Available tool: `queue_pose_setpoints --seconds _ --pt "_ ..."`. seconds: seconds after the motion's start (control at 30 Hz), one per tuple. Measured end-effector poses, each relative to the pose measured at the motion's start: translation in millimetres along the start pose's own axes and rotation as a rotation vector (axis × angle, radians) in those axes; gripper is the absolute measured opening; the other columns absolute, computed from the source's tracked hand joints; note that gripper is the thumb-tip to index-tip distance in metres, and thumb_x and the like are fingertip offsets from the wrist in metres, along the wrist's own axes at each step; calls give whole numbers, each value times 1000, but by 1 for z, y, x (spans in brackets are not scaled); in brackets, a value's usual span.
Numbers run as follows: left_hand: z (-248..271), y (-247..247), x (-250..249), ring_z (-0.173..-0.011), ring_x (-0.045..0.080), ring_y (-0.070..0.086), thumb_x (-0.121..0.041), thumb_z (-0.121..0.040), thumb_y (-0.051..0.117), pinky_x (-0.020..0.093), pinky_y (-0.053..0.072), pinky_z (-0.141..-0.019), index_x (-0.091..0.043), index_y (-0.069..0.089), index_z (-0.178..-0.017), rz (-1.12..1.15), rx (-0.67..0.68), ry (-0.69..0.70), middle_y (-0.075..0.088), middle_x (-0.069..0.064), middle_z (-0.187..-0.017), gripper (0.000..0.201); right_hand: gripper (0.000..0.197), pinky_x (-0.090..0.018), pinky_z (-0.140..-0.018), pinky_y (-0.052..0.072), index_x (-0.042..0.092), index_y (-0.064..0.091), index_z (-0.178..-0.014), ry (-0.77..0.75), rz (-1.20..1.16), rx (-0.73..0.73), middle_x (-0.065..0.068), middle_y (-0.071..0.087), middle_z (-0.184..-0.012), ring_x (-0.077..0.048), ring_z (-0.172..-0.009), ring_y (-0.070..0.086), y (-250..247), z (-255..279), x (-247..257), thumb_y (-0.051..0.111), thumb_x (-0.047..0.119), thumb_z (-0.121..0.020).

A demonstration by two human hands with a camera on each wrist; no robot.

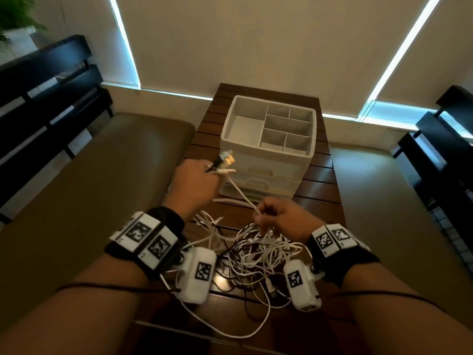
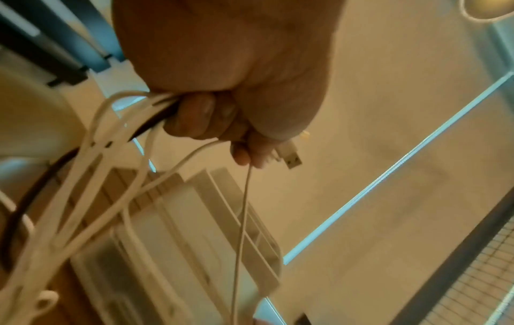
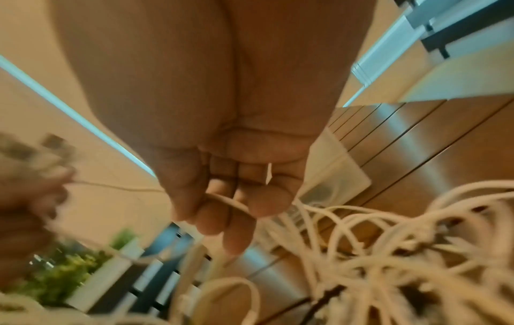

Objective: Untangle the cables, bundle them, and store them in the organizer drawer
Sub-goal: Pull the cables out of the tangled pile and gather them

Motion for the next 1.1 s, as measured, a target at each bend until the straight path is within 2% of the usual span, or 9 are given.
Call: queue_pose_setpoints --seconds 0.13,0.23,0.4,0.6,0.67,0.8,0.87,1.0,1.1 --pt "-10 -26 4 -52 12 44 -20 -85 66 23 30 -46 -20 59 -65 -273 -48 8 51 -2 -58 21 11 -34 -67 53 17 67 -86 64 86 -37 -4 69 -77 -15 -69 63 -4 -1 -20 58 14 -93" --pt "-1 -2 -7 -60 18 53 -21 -85 61 26 35 -52 -19 63 -76 -394 63 102 57 -2 -66 9 18 -29 -59 48 16 67 -84 25 -19 -28 -5 65 -70 -19 -65 59 -1 -5 -2 55 7 -95" --pt "21 45 -14 -70 27 62 -14 -79 57 33 45 -57 -22 57 -64 -286 298 194 62 3 -67 17 14 -23 -49 42 6 62 -91 -78 -279 -33 -6 58 -67 -16 -58 56 2 -3 24 50 0 -95" --pt "4 -18 -32 -51 17 43 -20 -90 62 24 32 -44 -9 66 -73 -112 9 94 50 2 -56 21 17 -24 -62 47 23 61 -76 63 187 98 2 65 -73 -8 -64 60 10 4 -21 60 18 -93" --pt "-5 -52 -39 -52 17 43 -22 -89 63 26 30 -46 -11 66 -69 -115 -85 90 50 3 -57 23 19 -25 -64 47 21 61 -76 115 182 64 3 64 -70 -7 -62 60 7 9 -39 57 18 -94" --pt "-8 -53 -33 -51 17 45 -26 -86 66 27 29 -46 -11 60 -60 -317 90 50 52 4 -55 31 12 -27 -62 50 5 62 -88 64 -45 -97 -6 66 -72 -9 -60 61 -12 14 -35 57 14 -94" --pt "-1 -37 -26 -52 16 43 -19 -85 67 27 30 -49 -7 69 -69 -262 203 11 54 4 -56 19 9 -22 -63 47 12 64 -95 30 -31 -166 -1 68 -82 0 -64 61 -19 13 -22 66 15 -88" --pt "11 -18 -21 -57 16 47 -17 -84 68 27 35 -53 -9 74 -80 -186 299 9 61 10 -67 11 51 -19 -74 53 31 55 -121 -62 -53 -124 10 59 -113 -4 -95 63 -8 9 18 79 24 -76" --pt "11 -16 -26 -58 17 47 -20 -81 73 28 35 -54 -9 75 -77 -183 315 32 65 17 -72 11 26 -23 -74 55 27 64 -107 -164 33 -85 5 67 -96 -7 -85 65 5 2 48 73 26 -83"
Point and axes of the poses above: each hand's wrist, its own z-axis away from the middle knuckle, its own y-axis out of the palm, x = y × z, the point moved 7 cm from there along -z, towards the middle knuckle
